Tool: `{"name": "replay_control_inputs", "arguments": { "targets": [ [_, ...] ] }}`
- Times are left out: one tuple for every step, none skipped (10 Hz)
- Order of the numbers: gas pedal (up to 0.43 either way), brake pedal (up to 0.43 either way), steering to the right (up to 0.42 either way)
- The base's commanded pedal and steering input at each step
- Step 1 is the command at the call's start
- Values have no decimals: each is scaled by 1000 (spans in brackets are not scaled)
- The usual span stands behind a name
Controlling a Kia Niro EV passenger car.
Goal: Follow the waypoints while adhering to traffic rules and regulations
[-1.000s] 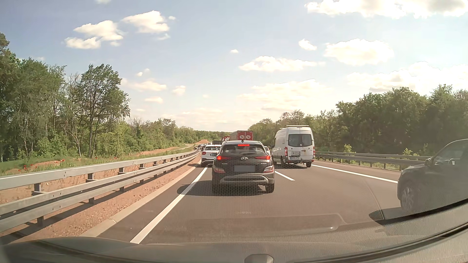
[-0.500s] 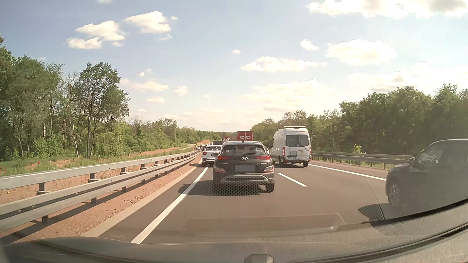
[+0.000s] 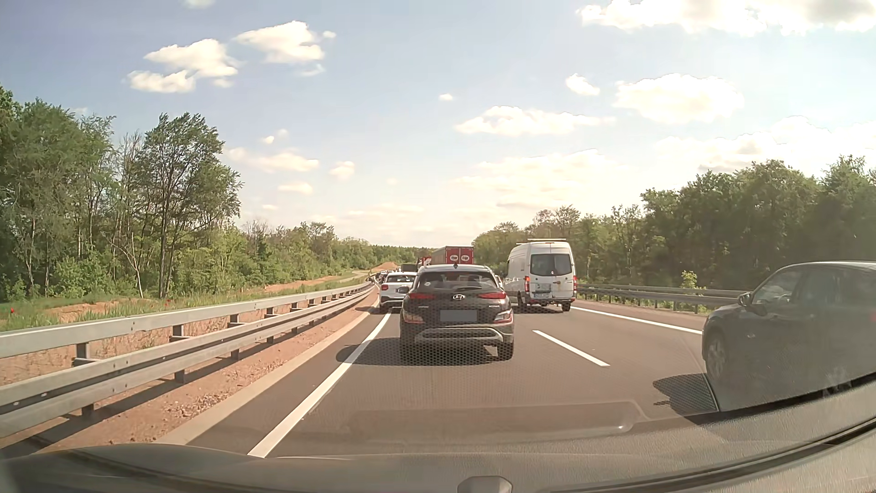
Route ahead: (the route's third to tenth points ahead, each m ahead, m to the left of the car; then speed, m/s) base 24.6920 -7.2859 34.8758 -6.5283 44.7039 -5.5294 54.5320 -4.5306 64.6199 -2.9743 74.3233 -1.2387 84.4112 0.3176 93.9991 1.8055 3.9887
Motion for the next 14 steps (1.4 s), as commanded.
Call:
{"name": "replay_control_inputs", "arguments": {
  "targets": [
    [67,0,-15],
    [67,0,-15],
    [67,0,-15],
    [67,0,-15],
    [67,0,-15],
    [67,0,-14],
    [67,0,-13],
    [67,0,-13],
    [67,0,-13],
    [67,0,-13],
    [67,0,-13],
    [67,0,-12],
    [67,0,-13],
    [67,0,-12]
  ]
}}
